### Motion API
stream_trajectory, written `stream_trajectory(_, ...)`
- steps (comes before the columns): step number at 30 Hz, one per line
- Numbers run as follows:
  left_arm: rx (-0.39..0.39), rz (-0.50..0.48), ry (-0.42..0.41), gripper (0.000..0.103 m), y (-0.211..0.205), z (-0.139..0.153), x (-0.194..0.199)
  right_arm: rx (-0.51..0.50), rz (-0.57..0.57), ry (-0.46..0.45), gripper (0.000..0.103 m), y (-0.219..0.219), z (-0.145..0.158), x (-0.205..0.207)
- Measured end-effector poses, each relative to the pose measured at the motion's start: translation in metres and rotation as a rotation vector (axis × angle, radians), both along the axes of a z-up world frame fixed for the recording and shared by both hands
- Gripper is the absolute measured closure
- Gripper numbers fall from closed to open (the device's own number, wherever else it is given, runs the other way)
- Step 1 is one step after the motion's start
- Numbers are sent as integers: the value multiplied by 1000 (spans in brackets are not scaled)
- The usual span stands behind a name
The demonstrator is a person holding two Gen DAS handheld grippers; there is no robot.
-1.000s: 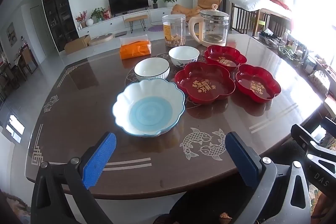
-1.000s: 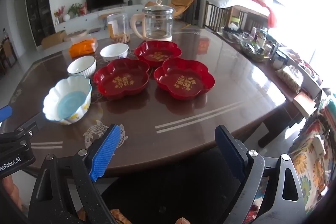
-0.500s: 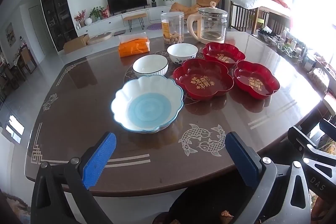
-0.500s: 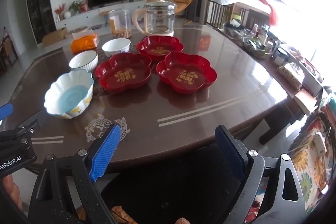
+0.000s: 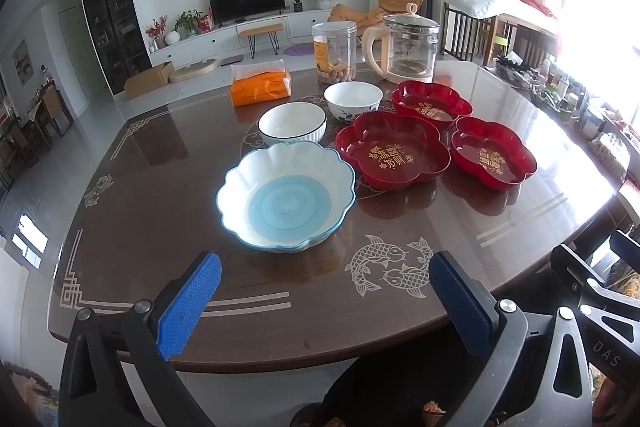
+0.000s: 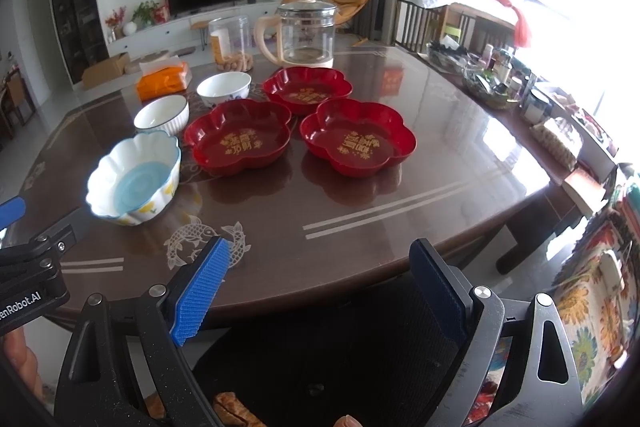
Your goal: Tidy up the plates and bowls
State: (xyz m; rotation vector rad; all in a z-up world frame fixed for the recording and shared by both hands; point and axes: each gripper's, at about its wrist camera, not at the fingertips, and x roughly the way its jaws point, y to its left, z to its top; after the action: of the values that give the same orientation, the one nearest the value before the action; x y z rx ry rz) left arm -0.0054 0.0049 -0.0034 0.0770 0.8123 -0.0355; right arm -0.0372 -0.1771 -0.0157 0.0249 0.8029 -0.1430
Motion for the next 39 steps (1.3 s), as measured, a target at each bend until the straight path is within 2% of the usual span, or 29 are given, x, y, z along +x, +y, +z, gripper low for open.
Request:
stream_trajectory(30,1,7,21,0,1,-6,1,-3,-4,1,10,1,0,-2)
stream_trajectory(39,-49,16,85,0,8,-20,9,4,-1,17,10,2,-6,-1)
